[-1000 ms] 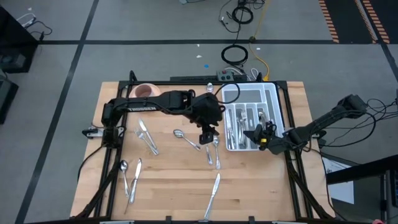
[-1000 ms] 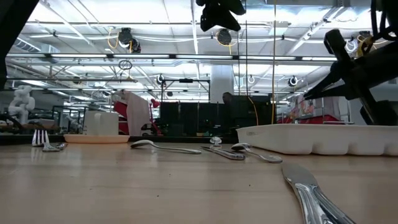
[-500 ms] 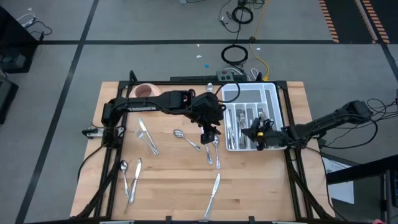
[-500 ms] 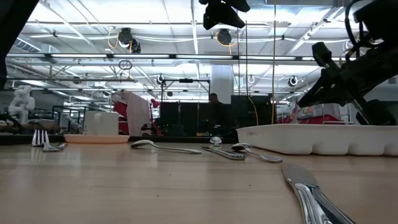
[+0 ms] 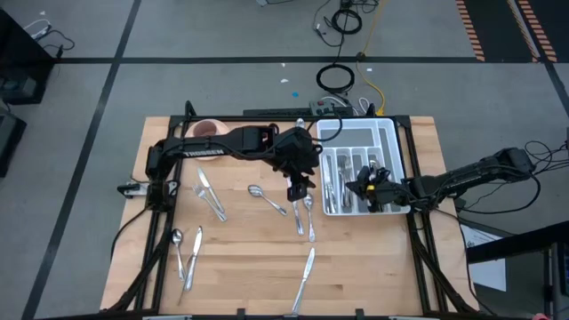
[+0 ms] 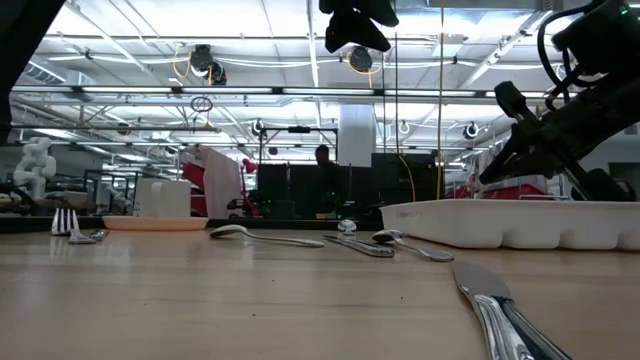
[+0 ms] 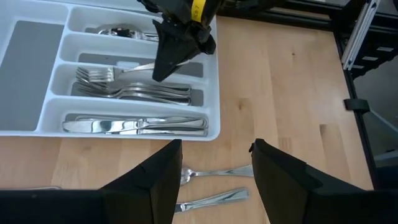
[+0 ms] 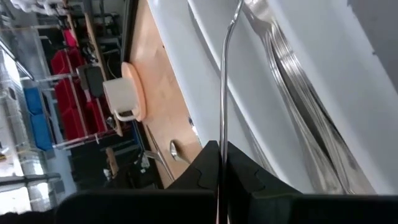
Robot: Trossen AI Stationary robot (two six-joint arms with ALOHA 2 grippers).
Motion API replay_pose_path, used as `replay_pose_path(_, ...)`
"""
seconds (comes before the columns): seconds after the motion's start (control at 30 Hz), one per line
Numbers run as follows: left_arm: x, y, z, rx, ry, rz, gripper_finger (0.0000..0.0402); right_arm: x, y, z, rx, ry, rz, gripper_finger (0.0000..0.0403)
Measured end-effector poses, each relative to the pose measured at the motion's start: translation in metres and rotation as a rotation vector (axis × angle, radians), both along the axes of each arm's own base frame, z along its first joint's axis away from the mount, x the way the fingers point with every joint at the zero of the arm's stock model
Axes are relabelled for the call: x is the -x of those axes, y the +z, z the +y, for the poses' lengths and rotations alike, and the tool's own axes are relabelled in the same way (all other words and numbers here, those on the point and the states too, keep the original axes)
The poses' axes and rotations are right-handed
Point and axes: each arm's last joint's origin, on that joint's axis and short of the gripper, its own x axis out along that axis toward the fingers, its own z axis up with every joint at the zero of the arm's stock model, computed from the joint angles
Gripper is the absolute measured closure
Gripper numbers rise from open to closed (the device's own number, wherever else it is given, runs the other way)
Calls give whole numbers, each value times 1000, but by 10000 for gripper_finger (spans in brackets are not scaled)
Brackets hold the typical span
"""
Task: Sort silverware
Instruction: Put the silver fork into the silverware rack
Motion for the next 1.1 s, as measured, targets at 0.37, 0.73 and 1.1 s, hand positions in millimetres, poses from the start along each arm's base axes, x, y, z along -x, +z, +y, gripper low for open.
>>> replay_pose_path(0.37, 0, 0, 2, -17, -12, -3, 206, 0, -1, 1, -15, 64, 26, 359)
replay_pose_path(0.73, 0, 0, 2, -21, -17, -4, 206, 0, -2, 2, -35, 60, 25, 294)
replay_pose_path(1.1, 0, 0, 2, -20, -16, -3, 206, 0, -4, -3, -6, 209, 98, 266)
